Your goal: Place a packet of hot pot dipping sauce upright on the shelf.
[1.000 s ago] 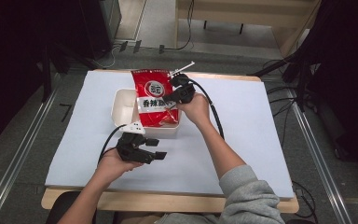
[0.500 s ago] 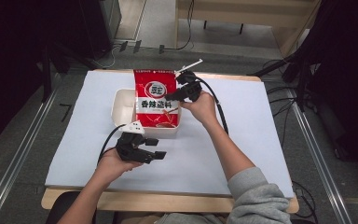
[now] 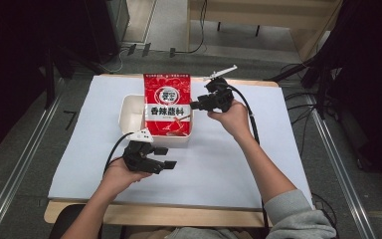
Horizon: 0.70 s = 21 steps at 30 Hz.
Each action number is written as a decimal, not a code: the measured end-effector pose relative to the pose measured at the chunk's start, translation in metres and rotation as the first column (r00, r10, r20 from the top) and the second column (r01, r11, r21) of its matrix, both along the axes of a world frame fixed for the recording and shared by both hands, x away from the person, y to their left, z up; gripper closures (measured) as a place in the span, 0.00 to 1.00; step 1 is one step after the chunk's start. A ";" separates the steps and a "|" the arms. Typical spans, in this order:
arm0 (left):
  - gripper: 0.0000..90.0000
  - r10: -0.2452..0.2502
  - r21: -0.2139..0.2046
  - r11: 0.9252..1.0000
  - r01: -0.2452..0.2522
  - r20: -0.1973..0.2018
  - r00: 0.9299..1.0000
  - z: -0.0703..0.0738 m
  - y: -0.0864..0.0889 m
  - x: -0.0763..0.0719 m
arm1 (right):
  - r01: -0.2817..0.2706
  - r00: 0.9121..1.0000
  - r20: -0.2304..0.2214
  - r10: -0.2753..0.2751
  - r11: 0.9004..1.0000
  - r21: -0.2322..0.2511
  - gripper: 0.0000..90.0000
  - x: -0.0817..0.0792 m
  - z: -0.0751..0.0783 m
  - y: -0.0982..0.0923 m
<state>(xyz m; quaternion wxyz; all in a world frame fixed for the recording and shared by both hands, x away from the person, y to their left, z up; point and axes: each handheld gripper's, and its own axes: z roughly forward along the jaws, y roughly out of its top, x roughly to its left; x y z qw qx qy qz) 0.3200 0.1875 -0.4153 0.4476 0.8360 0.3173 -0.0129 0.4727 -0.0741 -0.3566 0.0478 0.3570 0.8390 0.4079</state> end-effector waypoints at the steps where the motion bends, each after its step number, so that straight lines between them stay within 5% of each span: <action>1: 0.39 0.001 0.003 1.000 -0.001 0.001 1.000 0.000 0.000 0.000 | -0.009 1.000 0.012 0.009 1.000 0.009 0.58 -0.003 -0.001 -0.003; 21: 0.39 0.016 0.012 1.000 -0.016 -0.015 1.000 0.000 0.003 0.002 | -0.052 0.998 0.032 0.050 0.996 0.067 0.51 -0.077 -0.037 -0.044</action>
